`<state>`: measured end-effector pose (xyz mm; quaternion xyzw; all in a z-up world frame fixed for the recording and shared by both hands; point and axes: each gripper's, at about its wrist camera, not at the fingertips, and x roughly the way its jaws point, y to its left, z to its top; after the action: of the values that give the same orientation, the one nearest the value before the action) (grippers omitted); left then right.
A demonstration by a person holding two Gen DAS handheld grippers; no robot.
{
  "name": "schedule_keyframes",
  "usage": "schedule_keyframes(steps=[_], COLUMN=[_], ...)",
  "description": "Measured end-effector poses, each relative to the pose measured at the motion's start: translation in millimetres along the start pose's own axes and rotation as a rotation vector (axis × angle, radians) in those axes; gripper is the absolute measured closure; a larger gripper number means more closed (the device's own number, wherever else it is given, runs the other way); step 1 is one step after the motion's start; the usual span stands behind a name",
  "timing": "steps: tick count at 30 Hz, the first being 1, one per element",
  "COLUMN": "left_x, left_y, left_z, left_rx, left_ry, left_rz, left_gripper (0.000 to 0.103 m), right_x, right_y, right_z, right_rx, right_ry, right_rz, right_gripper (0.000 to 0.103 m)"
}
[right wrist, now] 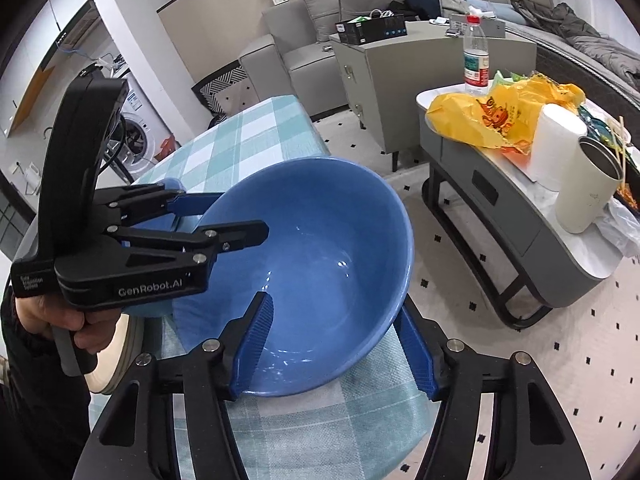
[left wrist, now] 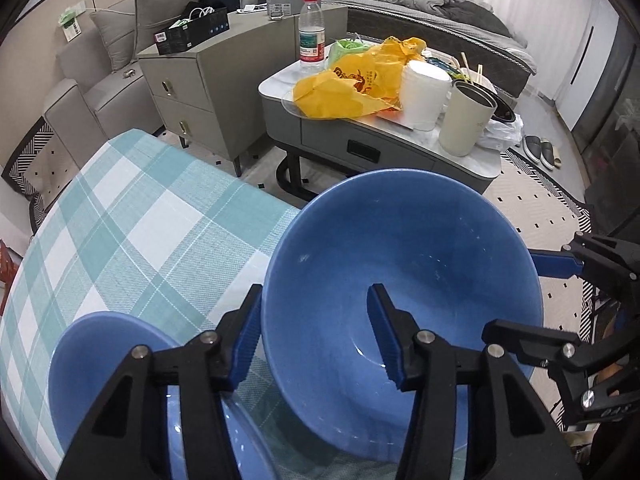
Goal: Organize plates and bowls
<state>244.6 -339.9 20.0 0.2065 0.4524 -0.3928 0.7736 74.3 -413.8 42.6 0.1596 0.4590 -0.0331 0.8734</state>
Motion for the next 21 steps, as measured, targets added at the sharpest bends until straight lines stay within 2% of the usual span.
schedule_keyframes(steps=[10,13,21], left_x=[-6,-7,-17], left_y=[-14,-16,-14], left_z=[-9,-13,-27], left_rx=[-0.005,-0.004,-0.027], left_ry=[-0.003,-0.004,0.003], left_rz=[-0.043,-0.033,-0.045], left_gripper=[0.052,0.051,0.051], right_x=[-8,-12,-16], right_y=[-15,-17,-21], right_z=[-5,-6,-7], right_rx=[0.035,0.045,0.049], right_ry=[-0.015,-0.029,-0.040], right_rz=[-0.024,-0.029,-0.036], right_gripper=[0.039,0.044,0.045])
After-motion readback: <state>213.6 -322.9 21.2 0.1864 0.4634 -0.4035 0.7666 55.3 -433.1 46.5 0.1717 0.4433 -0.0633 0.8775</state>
